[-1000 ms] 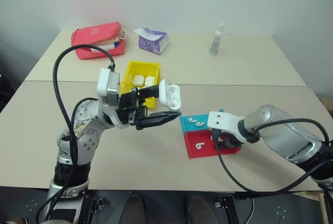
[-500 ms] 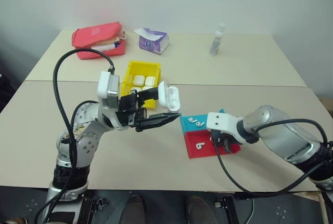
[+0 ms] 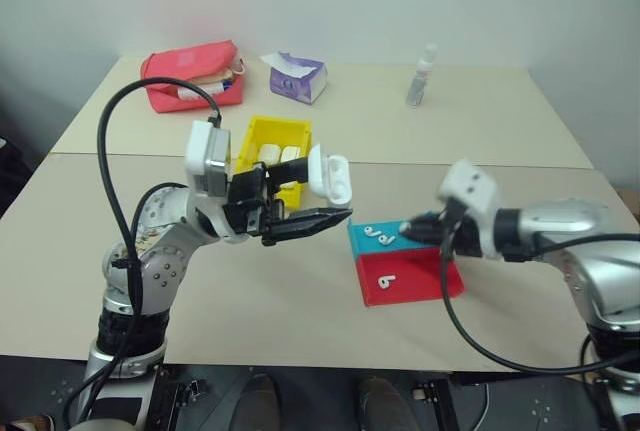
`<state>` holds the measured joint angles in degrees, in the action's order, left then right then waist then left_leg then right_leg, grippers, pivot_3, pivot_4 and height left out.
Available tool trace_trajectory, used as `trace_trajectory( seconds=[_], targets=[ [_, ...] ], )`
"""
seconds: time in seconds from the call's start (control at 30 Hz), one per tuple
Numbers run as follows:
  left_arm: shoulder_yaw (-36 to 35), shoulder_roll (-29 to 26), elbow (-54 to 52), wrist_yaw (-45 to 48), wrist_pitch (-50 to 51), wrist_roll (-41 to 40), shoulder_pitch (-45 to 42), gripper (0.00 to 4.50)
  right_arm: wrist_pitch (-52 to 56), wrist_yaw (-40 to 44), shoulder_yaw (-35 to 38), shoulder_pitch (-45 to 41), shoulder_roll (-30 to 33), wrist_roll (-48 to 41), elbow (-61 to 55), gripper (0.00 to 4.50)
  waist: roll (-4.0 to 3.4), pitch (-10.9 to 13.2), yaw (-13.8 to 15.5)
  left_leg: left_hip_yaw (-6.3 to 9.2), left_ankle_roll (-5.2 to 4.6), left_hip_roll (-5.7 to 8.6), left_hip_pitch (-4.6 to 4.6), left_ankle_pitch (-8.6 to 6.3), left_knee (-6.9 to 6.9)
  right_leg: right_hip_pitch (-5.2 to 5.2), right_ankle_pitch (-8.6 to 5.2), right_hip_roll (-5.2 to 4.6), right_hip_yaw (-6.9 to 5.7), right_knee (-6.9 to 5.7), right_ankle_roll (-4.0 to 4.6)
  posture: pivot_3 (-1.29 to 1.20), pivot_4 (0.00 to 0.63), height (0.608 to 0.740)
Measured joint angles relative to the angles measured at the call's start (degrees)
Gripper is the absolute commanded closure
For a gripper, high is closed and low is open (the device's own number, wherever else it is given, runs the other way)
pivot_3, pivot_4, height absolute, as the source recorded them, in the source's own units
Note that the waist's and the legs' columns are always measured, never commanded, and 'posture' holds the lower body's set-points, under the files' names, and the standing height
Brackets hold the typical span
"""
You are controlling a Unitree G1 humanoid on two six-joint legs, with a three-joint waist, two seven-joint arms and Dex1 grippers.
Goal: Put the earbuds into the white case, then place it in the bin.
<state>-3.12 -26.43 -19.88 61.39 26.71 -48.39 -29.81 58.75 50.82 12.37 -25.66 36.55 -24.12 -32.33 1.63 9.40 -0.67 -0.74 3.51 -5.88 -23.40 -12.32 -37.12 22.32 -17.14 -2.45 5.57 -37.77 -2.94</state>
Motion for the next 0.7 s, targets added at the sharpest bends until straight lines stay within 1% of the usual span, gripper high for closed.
trace_trajectory(
  seconds=[0.03,0.1,0.17,0.23,0.37,0.43,0.57,0.7],
  targets=[
    [0.02,0.3,0.68,-0.19,0.06,-0.1,-0.57,1.72,-0.93,-2.79,5.39,-0.42,-5.68,-3.55,-1.3,3.88,0.0,0.0,-0.11,0.01,0.0,0.0,0.02,0.0,0.03,0.0,0.0,0.01,-0.01,-0.02,0.0,0.0,0.15,0.74],
    [0.11,0.99,0.96,-0.81,0.34,-0.26,-1.68,1.72,-1.2,-7.34,11.38,-2.25,-11.42,-9.53,-2.58,3.88,-0.04,0.01,-0.14,0.01,0.02,0.01,0.02,0.01,0.06,0.01,0.0,0.0,-0.01,-0.06,0.0,0.0,0.15,0.74],
    [0.19,1.54,1.34,-1.68,1.1,-0.55,-2.67,1.72,-1.07,-11.56,15.56,-4.8,-14.96,-15.74,-2.93,3.88,-0.05,0.01,-0.13,0.02,0.02,0.01,0.03,0.01,0.06,0.0,0.0,0.0,0.0,-0.08,0.01,0.0,0.15,0.74],
    [0.32,2.12,1.92,-2.41,1.71,-0.9,-3.35,1.72,-1.08,-15.46,17.74,-6.74,-17.92,-22.6,-3.01,3.88,-0.05,0.01,-0.14,0.02,0.02,0.0,0.05,0.01,0.12,0.01,0.0,0.0,0.0,-0.09,0.01,0.0,0.15,0.74],
    [1.09,2.18,2.04,-2.46,2.34,-1.18,-3.52,1.72,-1.63,-20.48,17.56,-8.62,-19.57,-34.58,-3.13,3.88,-0.08,0.01,-0.24,0.02,0.02,0.0,0.03,0.01,0.19,0.02,0.0,0.0,0.0,-0.04,0.01,0.0,0.15,0.74],
    [1.15,2.0,2.12,-2.32,2.61,-1.19,-3.61,1.72,-2.57,-22.07,15.7,-9.42,-19.2,-37.84,-3.16,3.88,-0.08,0.01,-0.26,0.01,0.02,0.01,0.03,0.01,0.19,0.03,0.0,0.0,0.0,-0.03,0.01,0.0,0.15,0.74],
    [1.72,1.84,2.84,-1.89,3.43,-1.18,-4.17,1.72,-4.31,-22.6,10.0,-9.43,-18.51,-39.47,-3.2,3.88,-0.08,0.01,-0.3,0.02,0.02,0.01,0.04,0.01,0.19,0.02,0.0,0.0,-0.01,-0.05,0.01,0.0,0.15,0.74],
    [1.74,1.71,3.76,-1.5,3.47,-1.15,-4.21,1.72,-6.87,-22.13,4.95,-9.32,-17.61,-38.69,-3.06,3.88,-0.08,0.01,-0.3,0.03,0.02,0.0,0.02,0.01,0.19,0.03,-0.01,0.0,-0.01,-0.02,0.01,0.0,0.15,0.74]
  ],
)
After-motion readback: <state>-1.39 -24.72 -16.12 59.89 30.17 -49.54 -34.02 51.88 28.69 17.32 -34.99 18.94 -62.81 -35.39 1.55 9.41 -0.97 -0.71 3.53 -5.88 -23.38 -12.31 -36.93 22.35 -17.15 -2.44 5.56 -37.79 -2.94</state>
